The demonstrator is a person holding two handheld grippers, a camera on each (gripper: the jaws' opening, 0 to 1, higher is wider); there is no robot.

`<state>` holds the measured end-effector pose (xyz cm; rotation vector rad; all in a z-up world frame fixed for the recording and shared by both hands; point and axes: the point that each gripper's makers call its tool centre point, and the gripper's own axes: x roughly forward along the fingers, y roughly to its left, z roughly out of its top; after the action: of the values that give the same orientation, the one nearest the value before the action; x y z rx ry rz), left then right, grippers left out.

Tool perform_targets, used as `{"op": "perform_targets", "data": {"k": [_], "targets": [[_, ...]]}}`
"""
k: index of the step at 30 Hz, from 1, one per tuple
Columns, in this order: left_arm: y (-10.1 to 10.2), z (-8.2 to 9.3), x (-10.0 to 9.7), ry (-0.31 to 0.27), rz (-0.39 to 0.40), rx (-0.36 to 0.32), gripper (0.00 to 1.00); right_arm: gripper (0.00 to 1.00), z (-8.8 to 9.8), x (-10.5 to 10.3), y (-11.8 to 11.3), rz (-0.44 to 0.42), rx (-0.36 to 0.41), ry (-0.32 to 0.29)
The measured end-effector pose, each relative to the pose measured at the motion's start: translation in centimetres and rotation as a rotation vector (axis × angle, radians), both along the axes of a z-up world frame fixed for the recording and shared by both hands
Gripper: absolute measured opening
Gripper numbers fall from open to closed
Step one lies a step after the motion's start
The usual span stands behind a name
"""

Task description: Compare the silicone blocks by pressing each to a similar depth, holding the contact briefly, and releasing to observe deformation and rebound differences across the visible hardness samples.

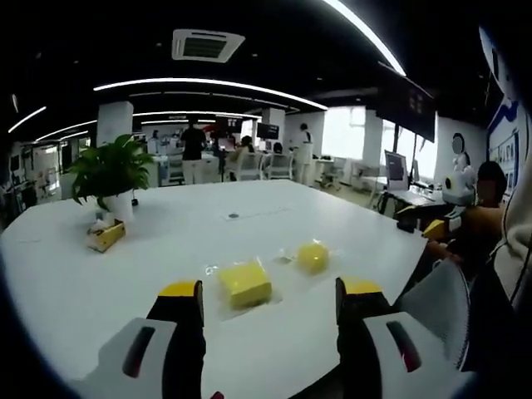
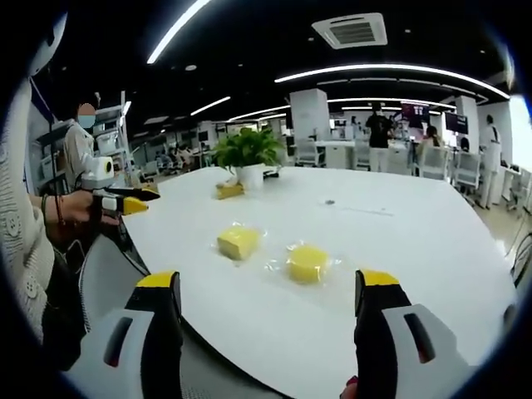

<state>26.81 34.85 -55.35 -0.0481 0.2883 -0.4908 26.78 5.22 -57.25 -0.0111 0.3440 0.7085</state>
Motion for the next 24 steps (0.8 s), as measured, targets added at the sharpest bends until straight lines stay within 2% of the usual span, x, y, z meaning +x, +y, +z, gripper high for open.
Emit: {"op": "perform_targets", "data": {"k": [24], "targets": [[-0.47, -0.04, -0.38, 0.001, -0.025, 0.018, 0.71, 0.81, 0.39, 0.12, -0.70, -0.009, 0.014, -0.003]]}}
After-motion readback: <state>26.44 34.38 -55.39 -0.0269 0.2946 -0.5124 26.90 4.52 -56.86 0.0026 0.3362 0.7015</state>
